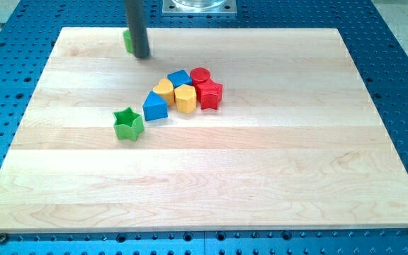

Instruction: Push the green circle to the top left

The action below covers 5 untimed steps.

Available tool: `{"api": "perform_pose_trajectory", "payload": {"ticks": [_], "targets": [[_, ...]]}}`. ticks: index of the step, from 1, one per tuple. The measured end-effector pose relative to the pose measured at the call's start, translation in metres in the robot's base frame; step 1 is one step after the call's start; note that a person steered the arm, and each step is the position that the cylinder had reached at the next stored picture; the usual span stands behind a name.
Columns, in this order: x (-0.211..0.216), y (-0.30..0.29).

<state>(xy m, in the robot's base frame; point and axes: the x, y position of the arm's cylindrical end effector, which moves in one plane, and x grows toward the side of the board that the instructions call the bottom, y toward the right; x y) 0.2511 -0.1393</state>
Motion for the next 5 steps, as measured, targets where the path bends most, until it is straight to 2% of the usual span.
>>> {"api": "perform_pose_trajectory", "payload": {"ticks": [1, 2, 3, 4, 5], "targets": [[0.012, -0.006], [-0.013, 0.033], [-0.057, 0.033], [-0.06, 0.017], [-0.06, -0.027]]}}
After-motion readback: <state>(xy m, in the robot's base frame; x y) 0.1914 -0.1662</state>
